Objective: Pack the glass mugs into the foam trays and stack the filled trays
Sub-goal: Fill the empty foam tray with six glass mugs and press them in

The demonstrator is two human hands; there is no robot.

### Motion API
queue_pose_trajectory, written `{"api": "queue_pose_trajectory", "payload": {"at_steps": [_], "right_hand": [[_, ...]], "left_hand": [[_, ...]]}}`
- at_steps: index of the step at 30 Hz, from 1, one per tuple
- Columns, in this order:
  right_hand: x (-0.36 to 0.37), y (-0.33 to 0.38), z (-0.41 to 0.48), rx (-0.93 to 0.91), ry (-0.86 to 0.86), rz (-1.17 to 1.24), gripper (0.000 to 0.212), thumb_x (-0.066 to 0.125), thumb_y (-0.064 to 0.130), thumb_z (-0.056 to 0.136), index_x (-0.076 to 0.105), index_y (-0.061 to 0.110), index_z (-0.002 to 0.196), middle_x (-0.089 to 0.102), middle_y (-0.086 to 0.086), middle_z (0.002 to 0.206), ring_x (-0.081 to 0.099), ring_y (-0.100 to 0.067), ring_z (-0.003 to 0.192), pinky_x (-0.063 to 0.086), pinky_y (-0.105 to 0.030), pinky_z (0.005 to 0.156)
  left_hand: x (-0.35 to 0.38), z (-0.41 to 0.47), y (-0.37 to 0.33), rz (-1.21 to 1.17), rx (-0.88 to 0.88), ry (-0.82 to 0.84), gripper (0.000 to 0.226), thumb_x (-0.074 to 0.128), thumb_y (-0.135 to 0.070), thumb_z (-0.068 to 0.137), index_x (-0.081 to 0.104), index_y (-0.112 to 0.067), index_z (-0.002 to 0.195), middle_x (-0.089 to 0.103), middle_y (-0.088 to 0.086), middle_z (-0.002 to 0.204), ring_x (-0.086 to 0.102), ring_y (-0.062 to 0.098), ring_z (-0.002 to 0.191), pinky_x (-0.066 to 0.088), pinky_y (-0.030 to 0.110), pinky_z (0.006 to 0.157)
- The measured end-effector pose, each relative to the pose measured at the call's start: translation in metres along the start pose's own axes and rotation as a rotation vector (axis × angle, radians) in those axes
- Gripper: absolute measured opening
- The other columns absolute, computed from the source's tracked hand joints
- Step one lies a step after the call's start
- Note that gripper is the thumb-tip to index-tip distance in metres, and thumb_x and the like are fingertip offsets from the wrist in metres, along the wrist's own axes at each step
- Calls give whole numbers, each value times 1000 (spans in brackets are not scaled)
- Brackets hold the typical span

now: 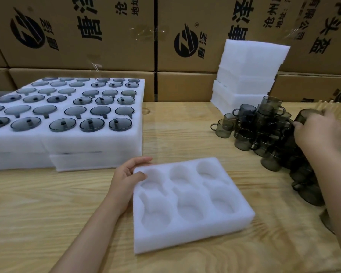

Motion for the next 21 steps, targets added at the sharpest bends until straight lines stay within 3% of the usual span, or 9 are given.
{"api": "queue_pose_trajectory", "payload": {"at_steps": [4, 7, 10, 12, 15, 21], "right_hand": [[-17, 14, -38, -110, -113, 395, 31, 60, 30, 90, 66, 4, 107, 40, -16, 139, 40, -36, 125, 36, -44, 101], [-18, 43, -80, -199, 16, 716, 23, 68, 28, 83, 71, 7, 93, 58, -14, 116, 52, -28, 113, 37, -31, 95], [-4, 73, -120, -210, 225, 959, 9, 74, 20, 78, 68, 14, 82, 65, -8, 102, 60, -25, 96, 48, -38, 88], [6, 84, -139, -176, 343, 1054, 15, 76, 20, 77, 64, 26, 84, 65, -6, 102, 62, -22, 89, 52, -36, 80], [12, 86, -148, -195, 490, 1150, 29, 76, 18, 76, 60, 36, 92, 65, 2, 102, 62, -12, 80, 46, -13, 59], [12, 77, -146, -343, 691, 1133, 48, 72, 9, 79, 58, 35, 118, 58, 7, 119, 59, -13, 96, 46, -14, 70]], "left_hand": [[0, 0, -1, 12, -2, -3, 44, 59, -2, 58, 72, -14, 98, 69, 16, 86, 64, 31, 76, 55, 34, 65], [1, -1, -2, 19, 3, -6, 42, 59, -1, 58, 73, -16, 95, 69, 15, 85, 64, 30, 75, 55, 33, 64], [1, -2, -4, 11, 9, -6, 41, 58, 0, 58, 75, -19, 91, 71, 9, 84, 66, 25, 73, 56, 31, 62], [1, -2, -4, 5, 13, -4, 41, 57, 0, 58, 74, -17, 92, 72, 6, 83, 67, 22, 71, 56, 29, 60], [1, -2, -4, -2, 6, -5, 43, 57, 0, 57, 72, -13, 96, 72, 8, 83, 67, 22, 71, 56, 28, 60], [1, -2, -4, 6, -6, -1, 45, 56, 0, 58, 69, -10, 100, 73, 8, 83, 68, 22, 71, 55, 28, 59]]}}
Point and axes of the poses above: each hand's wrist, its own z-axis towards the middle knuckle, its own x-axis out of the palm, y = z × x, the point moved 2 cm from there along z, towards the middle knuckle
